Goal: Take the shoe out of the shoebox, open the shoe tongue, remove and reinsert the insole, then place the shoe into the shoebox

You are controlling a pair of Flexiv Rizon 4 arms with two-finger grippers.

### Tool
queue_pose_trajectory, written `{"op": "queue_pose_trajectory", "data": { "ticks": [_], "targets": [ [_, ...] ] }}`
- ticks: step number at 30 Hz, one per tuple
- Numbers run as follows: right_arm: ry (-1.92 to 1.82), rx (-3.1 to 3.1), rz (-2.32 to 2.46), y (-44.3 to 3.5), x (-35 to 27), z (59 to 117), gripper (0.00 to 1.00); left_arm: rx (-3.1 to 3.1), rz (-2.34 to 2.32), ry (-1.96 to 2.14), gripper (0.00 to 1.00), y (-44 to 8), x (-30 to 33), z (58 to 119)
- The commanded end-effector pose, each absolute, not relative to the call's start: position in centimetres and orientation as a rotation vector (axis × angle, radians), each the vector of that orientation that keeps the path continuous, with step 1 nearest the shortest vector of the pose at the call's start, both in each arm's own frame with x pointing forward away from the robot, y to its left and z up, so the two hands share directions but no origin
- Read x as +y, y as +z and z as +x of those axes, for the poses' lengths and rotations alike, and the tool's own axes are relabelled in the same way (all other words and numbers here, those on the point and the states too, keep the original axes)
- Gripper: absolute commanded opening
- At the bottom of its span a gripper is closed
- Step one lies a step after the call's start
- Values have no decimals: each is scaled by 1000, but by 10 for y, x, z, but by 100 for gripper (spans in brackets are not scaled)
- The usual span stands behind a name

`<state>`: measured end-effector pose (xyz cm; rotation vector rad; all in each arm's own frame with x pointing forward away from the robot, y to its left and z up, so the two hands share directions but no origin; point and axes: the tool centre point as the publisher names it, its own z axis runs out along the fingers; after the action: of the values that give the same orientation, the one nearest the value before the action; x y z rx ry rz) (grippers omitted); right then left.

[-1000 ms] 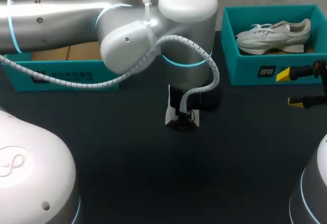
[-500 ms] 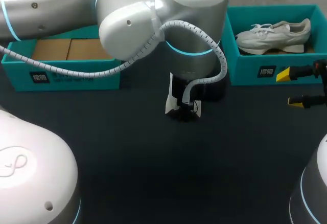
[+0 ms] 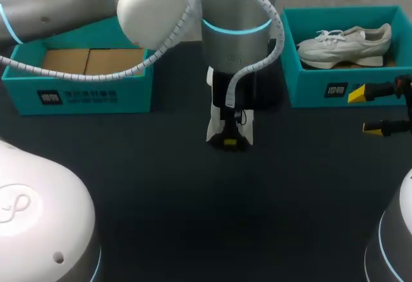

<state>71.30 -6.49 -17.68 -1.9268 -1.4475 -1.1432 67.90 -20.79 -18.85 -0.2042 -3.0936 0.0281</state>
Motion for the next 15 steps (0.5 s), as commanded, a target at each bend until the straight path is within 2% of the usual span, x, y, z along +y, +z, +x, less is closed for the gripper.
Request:
{"op": "queue_pose_trajectory", "data": {
  "ticks": [1, 15],
  "targets": [
    [-1142, -1448, -1930, -177, -65, 712, 100, -3102, -178, 26, 0, -172, -194, 685],
    [-1142, -1448, -1930, -177, -65, 712, 100, -3124, -204, -13, 0, -170, -168, 706]
  ]
}}
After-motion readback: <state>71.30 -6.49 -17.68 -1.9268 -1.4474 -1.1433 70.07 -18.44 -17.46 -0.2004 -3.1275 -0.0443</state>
